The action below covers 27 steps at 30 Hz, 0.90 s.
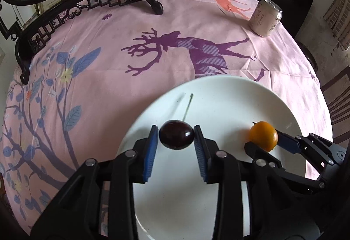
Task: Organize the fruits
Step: 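Carry both fruits over the white plate and open both tools to release them, then grasp an orange with the right tool while the left tool grasps a mandarin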
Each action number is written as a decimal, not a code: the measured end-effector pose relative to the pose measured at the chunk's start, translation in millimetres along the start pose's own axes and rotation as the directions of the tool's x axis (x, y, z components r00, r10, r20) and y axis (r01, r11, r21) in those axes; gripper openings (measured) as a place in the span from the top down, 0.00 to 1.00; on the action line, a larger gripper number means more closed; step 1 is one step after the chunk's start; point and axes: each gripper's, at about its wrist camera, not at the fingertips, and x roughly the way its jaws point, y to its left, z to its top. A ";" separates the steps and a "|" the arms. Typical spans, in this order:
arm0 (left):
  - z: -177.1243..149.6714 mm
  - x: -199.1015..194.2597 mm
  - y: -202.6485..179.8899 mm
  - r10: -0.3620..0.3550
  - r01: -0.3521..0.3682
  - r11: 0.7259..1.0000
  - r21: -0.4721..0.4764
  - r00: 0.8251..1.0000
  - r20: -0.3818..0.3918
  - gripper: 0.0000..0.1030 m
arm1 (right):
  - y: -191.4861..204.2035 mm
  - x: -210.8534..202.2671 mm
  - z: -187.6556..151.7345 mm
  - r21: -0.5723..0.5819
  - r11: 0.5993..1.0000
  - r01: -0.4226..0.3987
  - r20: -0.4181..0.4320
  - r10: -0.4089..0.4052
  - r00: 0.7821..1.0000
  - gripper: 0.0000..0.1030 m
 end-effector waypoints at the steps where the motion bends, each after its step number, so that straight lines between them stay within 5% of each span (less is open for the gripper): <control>1: 0.9 -4.2 1.6 -0.009 0.009 1.000 -0.008 1.000 0.010 0.41 | -1.5 -2.9 0.1 0.009 1.000 0.009 0.009 -0.009 1.000 0.41; 2: 1.8 -11.5 4.1 -0.016 0.016 1.000 -0.019 0.999 0.031 0.33 | -3.2 -8.0 -0.9 0.015 1.000 0.011 0.017 -0.011 1.000 0.41; 7: -25.3 -83.6 18.1 -0.068 0.072 0.997 -0.020 0.988 0.142 0.32 | 0.1 -70.0 -32.6 0.016 1.000 -0.003 0.067 0.002 0.998 0.41; 12: -118.2 -144.8 29.6 -0.017 0.017 1.000 0.003 0.971 0.240 0.17 | 25.5 -135.3 -116.8 -0.003 0.999 -0.044 0.167 0.044 0.985 0.11; 19: -244.1 -155.6 42.4 -0.018 0.015 1.000 0.017 0.968 0.250 0.17 | 63.5 -163.6 -225.7 -0.001 0.999 0.038 0.250 -0.036 0.968 0.11; 27: -296.0 -166.9 63.8 0.026 -0.021 1.000 -0.024 0.968 0.251 0.17 | 72.2 -165.9 -268.7 0.000 0.997 0.082 0.205 -0.080 0.975 0.11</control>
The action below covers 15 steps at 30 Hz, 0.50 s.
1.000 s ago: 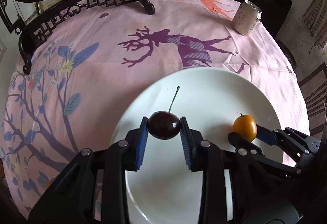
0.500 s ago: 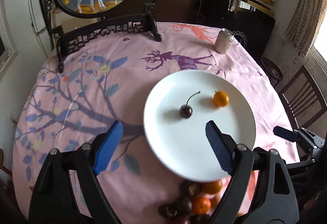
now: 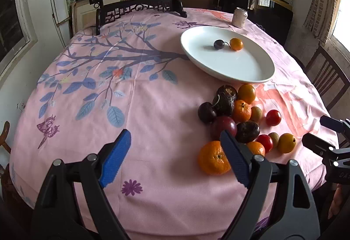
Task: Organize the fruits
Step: 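Grasp an orange with the right tool while the left tool grasps a mandarin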
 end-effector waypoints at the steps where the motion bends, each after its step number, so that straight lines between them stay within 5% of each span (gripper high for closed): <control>1: -1.5 -1.3 1.4 -0.006 0.006 1.000 -0.009 1.000 -0.005 0.17 | 2.0 -0.5 -3.3 0.001 1.000 0.000 -0.003 0.000 1.000 0.11; 8: -12.5 -8.7 -4.3 0.011 -0.011 1.000 0.015 1.000 -0.003 0.17 | 20.5 2.3 -21.6 -0.067 0.996 0.057 0.003 -0.057 0.998 0.11; 13: -18.3 -6.0 -5.7 0.002 -0.002 1.000 0.027 1.000 -0.026 0.17 | 16.5 20.1 -26.8 -0.046 0.999 0.009 -0.021 -0.010 1.000 0.11; 14: -19.0 -5.6 -5.3 0.008 -0.007 1.000 0.028 1.000 -0.028 0.17 | 15.7 23.1 -27.0 -0.045 0.999 0.009 -0.019 -0.010 1.000 0.16; 15: -19.3 -5.4 -4.4 0.010 -0.009 1.000 0.026 0.999 -0.030 0.17 | 14.4 26.6 -26.8 -0.043 0.999 0.007 -0.022 -0.008 1.000 0.34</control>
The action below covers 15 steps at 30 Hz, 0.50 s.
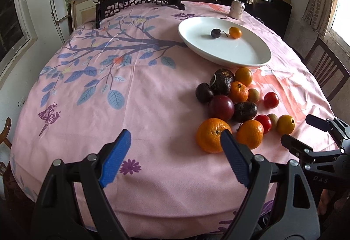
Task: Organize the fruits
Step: 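Grasp an orange with the right tool while the left tool grasps a mandarin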
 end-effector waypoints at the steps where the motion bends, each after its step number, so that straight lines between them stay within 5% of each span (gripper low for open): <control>1: -0.3 0.1 1.1 0.000 0.000 1.000 -0.005 1.000 -0.002 0.17 | -1.5 4.7 0.5 0.006 1.000 -0.011 -0.011 0.011 1.000 0.42; 2: -0.2 0.4 1.8 -0.001 0.001 1.000 -0.008 1.000 -0.005 0.17 | -3.6 10.5 0.1 0.017 1.000 -0.025 -0.027 0.025 0.999 0.52; 6: -2.7 1.8 -1.8 -0.012 0.012 1.000 0.003 1.000 -0.014 0.17 | -5.5 28.1 -1.3 0.013 0.999 -0.029 -0.032 0.030 0.999 0.64; 15: -9.5 11.9 -25.9 -0.033 0.038 0.996 0.078 0.998 -0.057 0.17 | -20.0 2.8 -6.8 0.063 0.997 -0.051 -0.007 0.052 0.999 0.65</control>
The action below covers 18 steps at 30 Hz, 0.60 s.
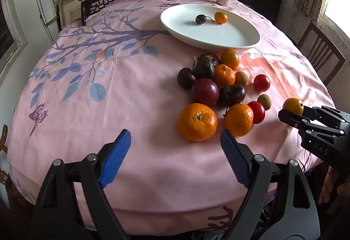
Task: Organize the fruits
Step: 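Grasp an orange with the right tool while the left tool grasps a mandarin, then lower both held oranges onto the white plate and open both tools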
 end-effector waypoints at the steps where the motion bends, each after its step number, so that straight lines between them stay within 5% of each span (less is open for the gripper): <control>1: -0.3 2.4 -3.3 0.000 0.000 1.000 0.007 1.000 -0.006 0.17 | -1.2 -1.5 -1.1 0.004 1.000 -0.003 0.002 0.003 1.000 0.65; 5: 3.1 17.7 -11.5 0.011 -0.011 1.000 0.014 1.000 -0.027 0.22 | -2.5 -5.1 -4.0 0.016 0.999 -0.034 0.003 0.034 0.999 0.65; 9: 5.3 38.6 -17.0 -0.040 0.041 0.999 0.005 0.996 -0.081 0.55 | -5.8 -8.4 -4.2 0.036 0.999 -0.041 0.012 0.041 0.999 0.65; 18: 6.8 16.0 -13.9 -0.043 0.043 0.999 -0.011 0.999 0.006 0.57 | -0.8 -11.2 -4.5 0.022 0.998 -0.051 0.020 0.050 0.999 0.65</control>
